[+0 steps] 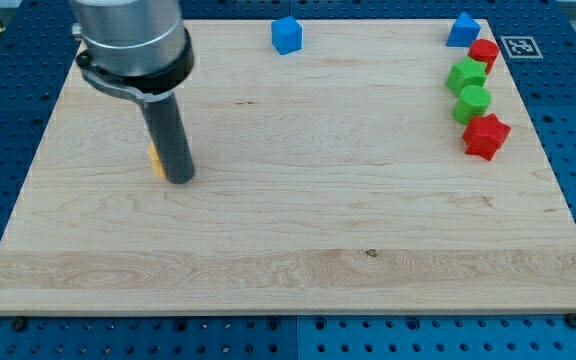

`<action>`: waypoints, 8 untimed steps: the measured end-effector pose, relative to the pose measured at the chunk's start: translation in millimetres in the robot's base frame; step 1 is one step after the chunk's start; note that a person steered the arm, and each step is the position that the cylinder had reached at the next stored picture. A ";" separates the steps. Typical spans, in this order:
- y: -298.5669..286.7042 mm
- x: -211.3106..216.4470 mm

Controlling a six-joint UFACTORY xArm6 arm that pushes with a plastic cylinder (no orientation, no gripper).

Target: Slide the yellow heart to the center left

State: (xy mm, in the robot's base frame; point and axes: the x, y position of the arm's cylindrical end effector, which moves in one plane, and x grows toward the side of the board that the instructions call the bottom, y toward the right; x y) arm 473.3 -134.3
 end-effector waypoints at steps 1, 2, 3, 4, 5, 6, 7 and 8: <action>-13.9 -21.8; -30.3 -36.4; -20.8 -36.5; 4.7 -39.4; 8.8 -64.0; 6.2 -87.3; -1.5 -87.5; -15.4 -84.9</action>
State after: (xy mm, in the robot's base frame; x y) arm 388.3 -149.7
